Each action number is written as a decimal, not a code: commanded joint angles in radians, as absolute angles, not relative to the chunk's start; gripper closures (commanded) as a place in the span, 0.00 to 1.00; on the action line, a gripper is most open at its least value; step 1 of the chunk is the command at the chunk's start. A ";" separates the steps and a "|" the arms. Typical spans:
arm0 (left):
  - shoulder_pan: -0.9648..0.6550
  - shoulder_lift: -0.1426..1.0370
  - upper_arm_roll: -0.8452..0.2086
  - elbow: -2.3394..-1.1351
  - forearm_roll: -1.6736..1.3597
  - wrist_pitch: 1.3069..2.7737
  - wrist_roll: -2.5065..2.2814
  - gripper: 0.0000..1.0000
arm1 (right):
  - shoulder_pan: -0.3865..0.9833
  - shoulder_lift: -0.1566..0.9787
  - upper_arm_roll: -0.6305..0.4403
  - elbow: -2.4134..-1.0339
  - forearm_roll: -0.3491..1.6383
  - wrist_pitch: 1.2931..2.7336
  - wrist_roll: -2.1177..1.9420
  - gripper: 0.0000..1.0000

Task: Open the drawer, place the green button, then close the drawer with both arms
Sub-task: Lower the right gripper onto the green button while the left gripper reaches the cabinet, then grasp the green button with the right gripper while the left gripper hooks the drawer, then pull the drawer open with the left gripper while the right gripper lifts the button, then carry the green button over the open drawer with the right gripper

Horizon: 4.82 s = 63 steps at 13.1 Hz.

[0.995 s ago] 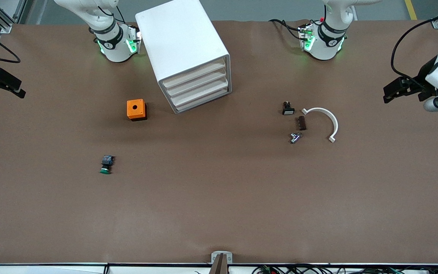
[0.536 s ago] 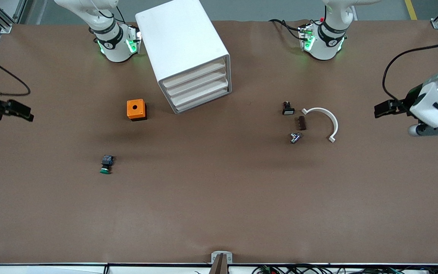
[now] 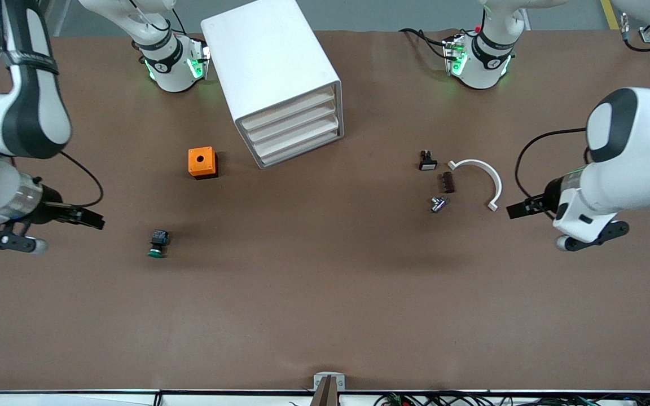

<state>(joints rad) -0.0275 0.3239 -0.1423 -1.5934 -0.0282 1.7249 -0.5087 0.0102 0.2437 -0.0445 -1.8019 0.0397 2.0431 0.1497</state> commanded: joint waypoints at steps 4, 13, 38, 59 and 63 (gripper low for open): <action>-0.184 0.451 -0.146 -1.563 -0.040 1.755 -0.915 0.00 | 0.081 0.311 -0.046 -2.087 0.063 2.484 0.166 0.00; -0.477 0.636 -0.150 -1.540 -0.234 1.756 -1.662 0.00 | 0.100 0.466 -0.048 -2.140 0.061 2.712 0.173 0.00; -0.676 0.831 -0.150 -1.542 -0.983 1.841 -2.218 0.59 | 0.368 0.129 -0.044 -1.996 0.061 2.097 0.894 1.00; -0.526 0.919 -0.051 -1.359 -0.877 1.865 -2.010 0.85 | 0.630 0.178 -0.048 -1.944 0.040 2.151 1.359 1.00; -0.516 0.905 -0.051 -1.359 -0.876 1.855 -2.010 0.00 | 0.719 0.250 -0.048 -1.937 -0.002 2.218 1.506 1.00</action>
